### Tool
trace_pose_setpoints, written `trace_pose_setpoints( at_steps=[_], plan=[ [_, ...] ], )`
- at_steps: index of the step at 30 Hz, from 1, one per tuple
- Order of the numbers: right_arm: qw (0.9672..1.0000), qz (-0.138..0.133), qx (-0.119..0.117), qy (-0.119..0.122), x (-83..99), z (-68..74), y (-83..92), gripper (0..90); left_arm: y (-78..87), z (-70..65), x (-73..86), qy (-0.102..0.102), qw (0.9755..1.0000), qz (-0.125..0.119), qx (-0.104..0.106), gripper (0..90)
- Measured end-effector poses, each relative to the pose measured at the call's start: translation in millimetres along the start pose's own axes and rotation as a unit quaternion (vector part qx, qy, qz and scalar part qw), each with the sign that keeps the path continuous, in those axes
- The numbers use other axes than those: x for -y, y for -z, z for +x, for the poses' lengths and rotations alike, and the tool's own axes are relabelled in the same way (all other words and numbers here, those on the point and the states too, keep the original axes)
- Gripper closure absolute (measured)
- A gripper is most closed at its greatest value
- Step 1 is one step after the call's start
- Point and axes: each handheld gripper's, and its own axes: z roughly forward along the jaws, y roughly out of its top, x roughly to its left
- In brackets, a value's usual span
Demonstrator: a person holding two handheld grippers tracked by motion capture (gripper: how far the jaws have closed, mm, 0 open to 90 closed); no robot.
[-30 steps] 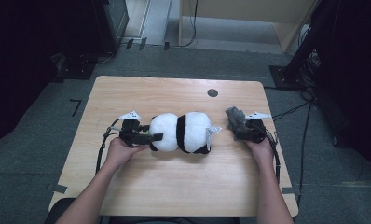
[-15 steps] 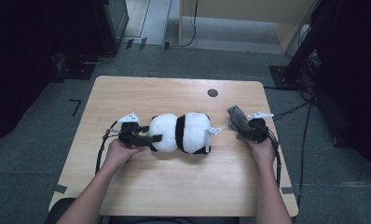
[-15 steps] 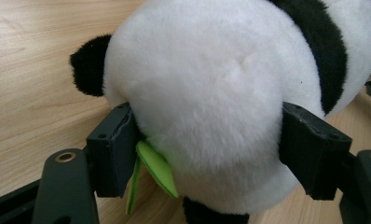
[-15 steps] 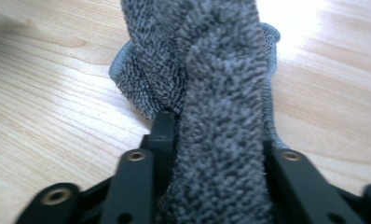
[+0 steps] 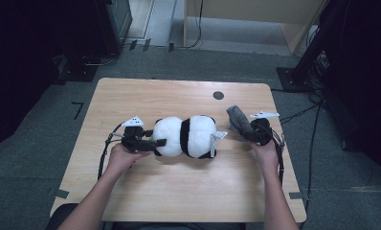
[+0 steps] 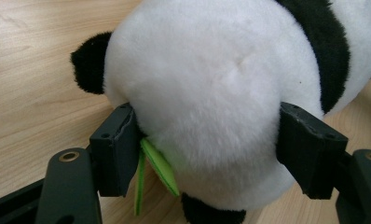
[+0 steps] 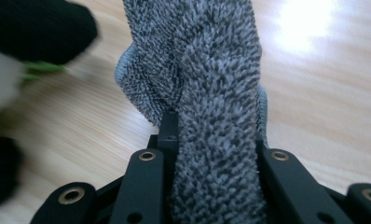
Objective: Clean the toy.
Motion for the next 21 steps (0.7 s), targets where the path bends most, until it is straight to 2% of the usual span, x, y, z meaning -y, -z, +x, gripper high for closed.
trace_pose_setpoints(
  at_steps=[6,13,17,21],
  plan=[
    [0.9997,-0.008,-0.023,0.004,-23.5,11.6,17.5,71.5,0.8,-1.8,-0.5,0.001,1.0,0.004,-0.003,28.5],
    [0.9981,-0.01,-0.026,0.056,-60.4,34.9,35.7,71.2,1.2,-1.8,-0.7,0.0,1.0,0.003,-0.003,30.3],
    [0.996,-0.013,-0.043,0.077,-80.8,51.7,41.8,71.0,0.8,-2.4,-0.7,0.001,1.0,0.0,-0.005,30.2],
    [0.9925,-0.016,-0.058,0.106,-99.9,72.0,41.4,70.9,1.1,-2.6,-0.9,-0.001,1.0,0.002,-0.006,30.2]
  ],
)
